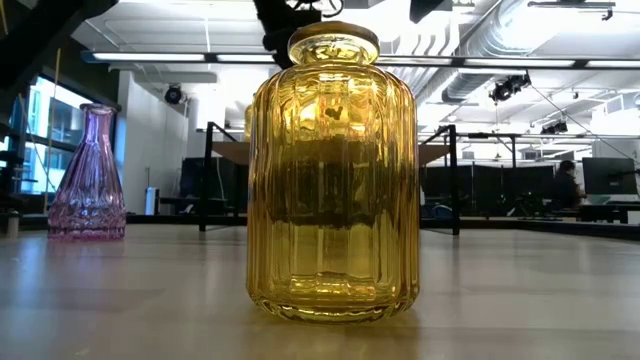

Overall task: Sort vases onto shelf
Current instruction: Put the left transparent vase on the shelf, then put the yellow vase on the shelf aligned with the other yellow vase

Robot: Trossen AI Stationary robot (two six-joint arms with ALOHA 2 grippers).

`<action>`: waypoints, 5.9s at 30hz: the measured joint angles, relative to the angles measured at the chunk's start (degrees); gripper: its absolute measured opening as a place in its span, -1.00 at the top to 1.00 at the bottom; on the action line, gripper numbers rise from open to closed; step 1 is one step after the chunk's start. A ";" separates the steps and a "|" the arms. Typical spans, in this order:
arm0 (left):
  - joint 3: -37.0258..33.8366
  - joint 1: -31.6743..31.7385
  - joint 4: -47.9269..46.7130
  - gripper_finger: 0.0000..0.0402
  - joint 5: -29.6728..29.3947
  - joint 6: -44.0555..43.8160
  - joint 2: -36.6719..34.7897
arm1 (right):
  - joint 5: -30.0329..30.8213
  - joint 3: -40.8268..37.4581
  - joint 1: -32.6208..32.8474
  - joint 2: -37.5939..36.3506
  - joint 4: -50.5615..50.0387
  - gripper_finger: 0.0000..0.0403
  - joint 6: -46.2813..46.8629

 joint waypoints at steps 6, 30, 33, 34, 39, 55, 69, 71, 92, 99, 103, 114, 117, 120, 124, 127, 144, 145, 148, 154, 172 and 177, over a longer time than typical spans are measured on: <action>-2.09 0.20 0.06 0.97 1.06 0.18 0.02 | 0.00 0.00 0.00 -0.02 0.00 0.77 0.40; -3.08 0.14 3.85 0.84 -2.60 -0.32 -0.02 | 0.00 0.02 0.00 -0.02 -0.02 0.77 0.23; -3.08 0.14 3.91 0.84 -2.60 -0.32 -0.02 | 0.00 0.02 0.00 -0.02 -0.04 0.77 0.23; -3.08 0.14 3.97 0.84 -2.56 -0.32 -0.02 | 0.00 0.02 0.00 -0.02 -0.04 0.77 0.21; -3.08 0.14 3.96 0.84 -2.60 -0.34 -0.02 | 0.00 0.02 0.00 -0.02 -0.04 0.77 0.21; -3.08 0.02 6.06 0.83 -2.60 -0.82 -0.04 | 0.00 0.02 0.01 -0.02 -0.07 0.77 0.23; -3.08 -2.32 5.09 0.83 -4.76 -1.84 -0.04 | -0.02 0.02 0.00 -0.02 -0.09 0.77 0.23; -3.08 -2.72 5.10 0.83 -7.27 -1.74 -0.04 | -0.07 0.02 0.00 -0.02 -0.09 0.77 0.25; -2.86 -5.29 -9.43 0.84 -0.76 -17.35 -11.20 | -12.63 0.04 0.98 -0.04 -1.68 0.77 6.99; -4.78 -6.84 -12.80 0.84 2.58 -22.22 -13.19 | -13.38 -0.14 5.43 -0.06 -1.58 0.77 11.25; -8.90 -8.23 -12.77 0.84 2.86 -23.31 -15.50 | -13.40 -2.34 8.73 -0.11 -1.64 0.77 12.64; -24.83 -13.09 -12.81 0.84 4.11 -28.36 -24.95 | -13.38 -13.00 17.49 -0.07 0.13 0.75 14.39; -28.09 -14.25 -12.65 0.84 4.13 -30.64 -26.87 | -13.42 -15.51 19.23 0.00 1.95 0.71 14.35; -30.86 -15.66 -11.59 0.84 4.08 -33.22 -28.23 | -13.74 -17.10 20.49 -0.04 4.10 0.66 14.43; -32.33 -18.19 -11.64 0.84 4.11 -37.45 -28.48 | -13.80 -17.78 22.19 -0.02 4.44 0.60 14.75; -32.99 -20.60 -11.63 0.84 4.11 -40.34 -28.50 | -13.86 -17.81 23.38 -0.02 4.97 0.57 14.81; -34.11 -36.19 -6.40 0.84 6.43 -54.34 -28.48 | -18.14 -17.81 30.10 -0.02 8.87 0.57 24.40; -34.11 -36.97 -6.40 0.84 6.43 -55.18 -28.48 | -18.12 -17.81 30.58 -0.02 9.73 0.57 25.08; -34.10 -39.18 -6.44 0.84 6.40 -56.32 -28.48 | -18.11 -17.81 32.05 -0.02 11.74 0.57 27.52; -34.10 -42.02 -6.82 0.84 6.19 -55.89 -28.48 | -18.10 -17.81 34.91 1.84 14.75 0.57 33.46; -34.07 -52.10 -12.72 0.84 6.31 -53.84 -28.46 | -18.61 -17.84 38.99 14.53 26.82 0.57 47.30; -34.07 -53.91 -12.53 0.84 5.81 -54.68 -28.46 | -18.60 -17.84 40.31 16.29 28.20 0.57 46.92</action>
